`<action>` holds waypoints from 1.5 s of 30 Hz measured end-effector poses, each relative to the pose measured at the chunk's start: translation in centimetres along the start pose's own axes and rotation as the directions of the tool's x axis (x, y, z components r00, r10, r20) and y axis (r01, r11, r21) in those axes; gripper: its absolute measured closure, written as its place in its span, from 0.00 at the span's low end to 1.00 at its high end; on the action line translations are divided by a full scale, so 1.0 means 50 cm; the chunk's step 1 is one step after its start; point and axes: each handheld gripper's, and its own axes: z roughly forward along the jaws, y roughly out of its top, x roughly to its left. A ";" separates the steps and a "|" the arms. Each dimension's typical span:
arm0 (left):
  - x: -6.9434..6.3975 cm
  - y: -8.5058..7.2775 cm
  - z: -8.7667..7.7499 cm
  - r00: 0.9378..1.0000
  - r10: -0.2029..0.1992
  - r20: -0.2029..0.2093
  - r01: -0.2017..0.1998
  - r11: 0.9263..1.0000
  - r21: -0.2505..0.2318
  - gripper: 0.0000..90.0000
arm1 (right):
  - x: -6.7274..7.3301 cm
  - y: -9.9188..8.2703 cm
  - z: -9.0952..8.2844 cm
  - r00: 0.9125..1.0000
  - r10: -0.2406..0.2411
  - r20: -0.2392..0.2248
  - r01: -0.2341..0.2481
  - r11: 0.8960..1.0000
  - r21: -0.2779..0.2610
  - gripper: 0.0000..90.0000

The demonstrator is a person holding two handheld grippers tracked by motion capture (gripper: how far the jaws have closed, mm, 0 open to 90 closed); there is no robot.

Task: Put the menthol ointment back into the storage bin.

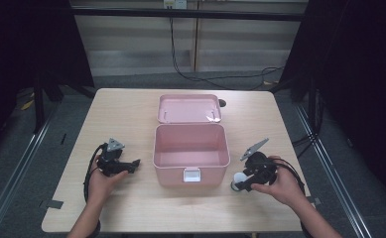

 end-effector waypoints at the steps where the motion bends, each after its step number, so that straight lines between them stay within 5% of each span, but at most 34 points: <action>1: 0.000 0.000 0.000 1.000 0.000 0.000 0.000 1.000 0.000 0.17 | 0.000 0.001 0.002 1.000 -0.005 -0.003 0.005 1.000 -0.001 0.42; 29: 0.001 0.000 0.000 1.000 -0.002 0.001 0.002 1.000 -0.001 0.17 | 0.003 0.020 0.030 0.999 -0.033 0.001 0.032 0.997 0.069 0.55; 45: 0.000 0.000 0.000 1.000 -0.001 0.000 0.001 1.000 0.000 0.17 | -0.007 0.037 -0.038 0.999 -0.028 0.016 0.027 0.996 0.080 0.56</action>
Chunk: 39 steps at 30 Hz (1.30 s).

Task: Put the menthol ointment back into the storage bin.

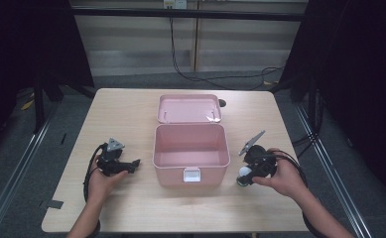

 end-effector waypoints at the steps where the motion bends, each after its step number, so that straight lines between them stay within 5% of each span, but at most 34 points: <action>1: 0.000 0.000 0.000 1.000 0.000 0.000 0.000 1.000 -0.001 0.17 | -0.001 0.002 -0.006 1.000 0.000 -0.001 0.000 1.000 0.000 0.56; 39: 0.000 0.000 0.000 1.000 0.004 0.002 -0.004 1.000 0.003 0.17 | -0.021 0.101 -0.157 1.000 0.010 0.029 -0.009 1.000 -0.022 0.56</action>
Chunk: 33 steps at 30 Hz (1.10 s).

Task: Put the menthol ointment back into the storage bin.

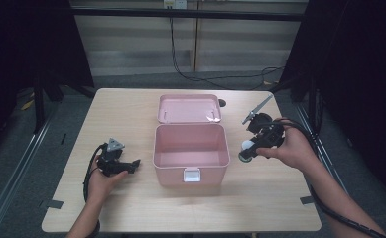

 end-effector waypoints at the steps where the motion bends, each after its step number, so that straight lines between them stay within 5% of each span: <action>1: 0.000 0.000 0.000 1.000 0.000 0.000 0.000 1.000 0.000 0.17 | -0.001 0.003 -0.003 1.000 0.006 -0.002 -0.006 1.000 -0.003 0.56; 33: 0.000 0.000 0.000 1.000 0.001 0.004 -0.001 1.000 0.004 0.17 | -0.012 0.077 -0.031 0.999 0.034 0.027 -0.035 0.999 0.026 0.56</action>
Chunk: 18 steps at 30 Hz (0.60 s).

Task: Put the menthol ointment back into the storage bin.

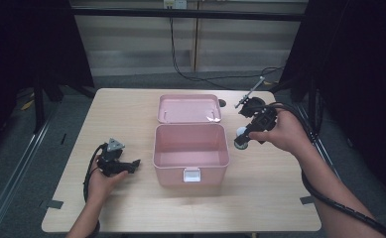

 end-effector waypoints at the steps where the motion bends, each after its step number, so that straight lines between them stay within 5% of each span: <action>1: 0.000 0.000 0.000 1.000 0.000 0.000 0.000 1.000 0.000 0.17 | -0.001 0.002 0.000 1.000 -0.008 0.001 0.008 1.000 -0.001 0.56; 18: 0.000 0.000 0.000 1.000 0.000 0.000 0.000 1.000 0.000 0.17 | 0.023 0.061 0.001 1.000 -0.017 -0.011 0.017 1.000 -0.011 0.56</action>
